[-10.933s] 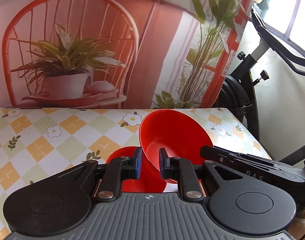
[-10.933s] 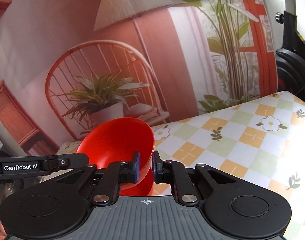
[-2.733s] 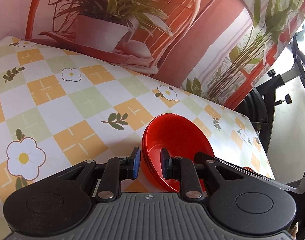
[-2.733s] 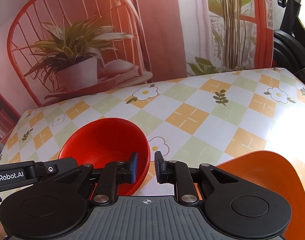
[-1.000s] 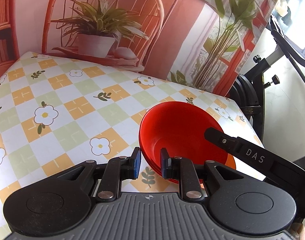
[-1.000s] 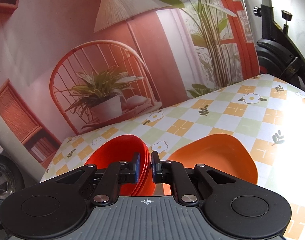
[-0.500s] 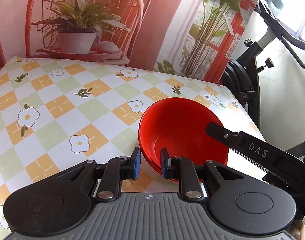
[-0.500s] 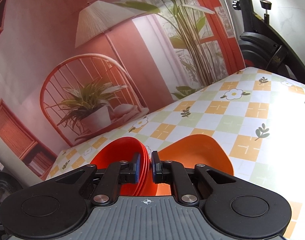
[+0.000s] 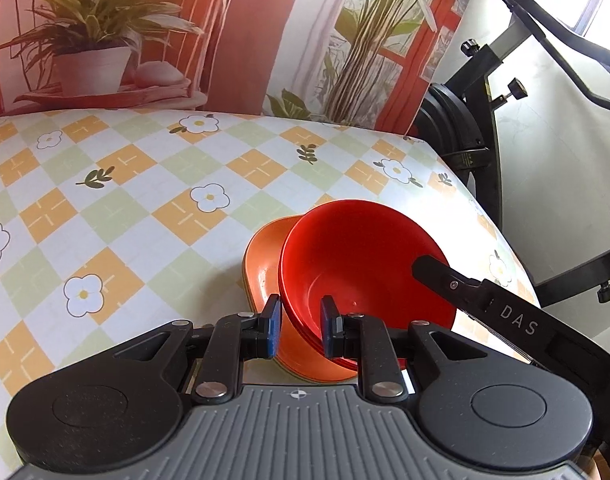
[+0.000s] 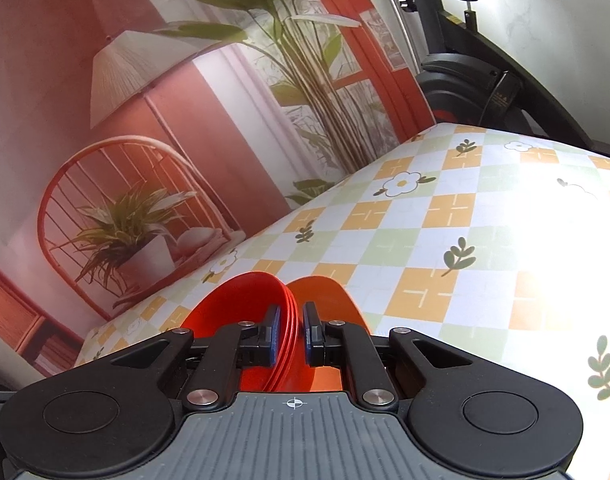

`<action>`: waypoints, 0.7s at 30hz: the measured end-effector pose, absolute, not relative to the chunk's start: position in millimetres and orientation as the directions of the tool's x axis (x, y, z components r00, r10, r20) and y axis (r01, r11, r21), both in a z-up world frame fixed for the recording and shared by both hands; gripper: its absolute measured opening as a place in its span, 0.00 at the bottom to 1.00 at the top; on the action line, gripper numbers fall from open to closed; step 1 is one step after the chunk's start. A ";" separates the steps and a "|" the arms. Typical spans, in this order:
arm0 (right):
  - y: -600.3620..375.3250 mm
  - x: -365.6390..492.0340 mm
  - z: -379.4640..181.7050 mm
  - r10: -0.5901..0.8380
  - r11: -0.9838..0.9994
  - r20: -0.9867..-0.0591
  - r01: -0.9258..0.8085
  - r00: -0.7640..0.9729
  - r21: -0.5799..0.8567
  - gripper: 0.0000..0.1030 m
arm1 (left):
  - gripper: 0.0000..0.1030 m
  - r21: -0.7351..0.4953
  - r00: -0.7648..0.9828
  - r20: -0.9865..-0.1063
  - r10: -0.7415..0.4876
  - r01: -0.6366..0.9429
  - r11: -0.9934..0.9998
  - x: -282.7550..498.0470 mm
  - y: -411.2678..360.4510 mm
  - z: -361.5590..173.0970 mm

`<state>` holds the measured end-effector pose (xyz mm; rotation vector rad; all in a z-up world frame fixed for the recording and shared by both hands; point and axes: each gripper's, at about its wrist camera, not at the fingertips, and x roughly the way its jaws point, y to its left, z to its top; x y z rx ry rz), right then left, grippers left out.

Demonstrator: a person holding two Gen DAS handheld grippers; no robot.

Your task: Organize plates and bowls

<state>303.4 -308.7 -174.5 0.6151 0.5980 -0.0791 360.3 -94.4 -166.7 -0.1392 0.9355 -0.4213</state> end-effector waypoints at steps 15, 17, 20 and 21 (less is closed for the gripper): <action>-311.1 308.8 -193.4 0.134 0.817 -0.576 0.239 0.806 0.524 0.11 | 0.21 -0.237 0.507 -0.780 -0.367 0.305 0.923 369.1 -101.6 -180.1; -310.2 309.1 -194.3 0.142 0.818 -0.580 0.234 0.802 0.525 0.10 | 0.21 -0.233 0.508 -0.782 -0.361 0.299 0.925 368.6 -100.9 -180.8; -307.4 309.4 -194.6 0.148 0.821 -0.586 0.231 0.797 0.522 0.10 | 0.21 -0.229 0.504 -0.789 -0.352 0.289 0.929 367.8 -100.0 -183.4; -306.8 309.4 -194.8 0.149 0.822 -0.588 0.231 0.795 0.521 0.10 | 0.21 -0.228 0.503 -0.791 -0.349 0.288 0.930 367.4 -100.0 -184.0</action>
